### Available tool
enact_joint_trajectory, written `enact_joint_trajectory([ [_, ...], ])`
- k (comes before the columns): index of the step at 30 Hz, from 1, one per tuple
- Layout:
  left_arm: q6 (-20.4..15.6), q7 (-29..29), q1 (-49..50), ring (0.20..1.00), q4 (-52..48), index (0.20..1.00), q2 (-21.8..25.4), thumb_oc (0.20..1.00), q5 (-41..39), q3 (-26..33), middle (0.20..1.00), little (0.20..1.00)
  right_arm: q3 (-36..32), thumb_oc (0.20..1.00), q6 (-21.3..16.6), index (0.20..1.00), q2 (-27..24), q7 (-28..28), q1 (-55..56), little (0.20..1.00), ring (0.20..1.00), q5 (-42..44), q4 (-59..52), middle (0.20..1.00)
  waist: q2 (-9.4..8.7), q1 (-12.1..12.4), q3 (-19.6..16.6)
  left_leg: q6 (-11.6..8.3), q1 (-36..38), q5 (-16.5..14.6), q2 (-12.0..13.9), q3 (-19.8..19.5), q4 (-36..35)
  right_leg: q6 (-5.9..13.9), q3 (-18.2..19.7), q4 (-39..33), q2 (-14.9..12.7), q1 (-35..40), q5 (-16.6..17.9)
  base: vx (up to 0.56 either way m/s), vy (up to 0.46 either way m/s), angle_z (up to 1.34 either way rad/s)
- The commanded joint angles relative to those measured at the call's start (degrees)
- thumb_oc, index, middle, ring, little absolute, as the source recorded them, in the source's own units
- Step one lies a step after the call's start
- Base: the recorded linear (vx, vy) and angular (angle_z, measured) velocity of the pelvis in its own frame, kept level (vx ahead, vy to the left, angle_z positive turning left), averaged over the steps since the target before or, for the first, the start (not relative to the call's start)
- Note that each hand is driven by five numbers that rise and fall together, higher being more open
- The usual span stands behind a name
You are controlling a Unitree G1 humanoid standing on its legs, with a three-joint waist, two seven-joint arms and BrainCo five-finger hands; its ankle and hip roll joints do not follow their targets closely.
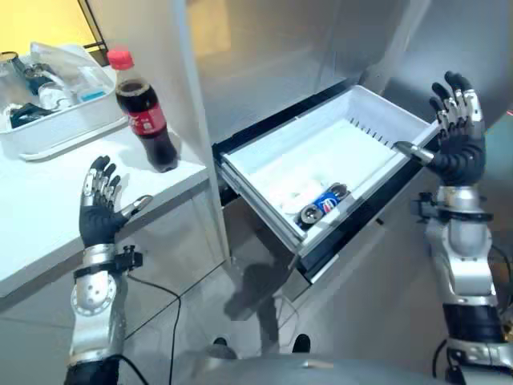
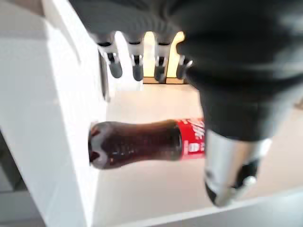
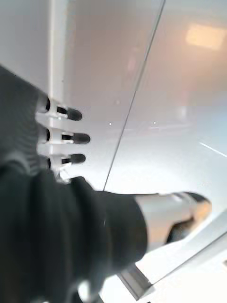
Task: Take the drinks into the refrigerator
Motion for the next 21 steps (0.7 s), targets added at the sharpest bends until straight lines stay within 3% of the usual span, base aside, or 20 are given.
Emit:
enact_joint_trajectory([
  [1, -3.2, 1.3, -3.3, 1.0, -0.1, 1.0, 2.5, 1.0, 2.6, 2.9, 1.0, 1.0, -3.0, 1.0, -2.7, 1.0, -1.0, -0.2, -2.4, 1.0, 1.0, 0.1, -2.5, 1.0, -0.95, 0.8, -0.1, 3.37, -0.2, -3.3, -2.2, -2.1, 0.1, 1.48, 0.7, 6.9, -0.3, 3.2, -7.9, 0.08, -0.047, 0.65],
  [21, -1.7, 1.5, -5.5, 1.0, 5.3, 1.0, 5.1, 1.0, 2.8, 1.9, 1.0, 1.0, -2.8, 1.0, -2.3, 1.0, -1.2, 2.7, -2.3, 1.0, 1.0, 2.7, -5.1, 1.0, 0.15, -1.1, -0.6, 3.69, 0.9, -3.5, -2.2, 0.2, 0.4, 1.61, 2.7, 6.8, 0.0, 3.0, -7.4, 0.0, 0.008, -0.04],
])
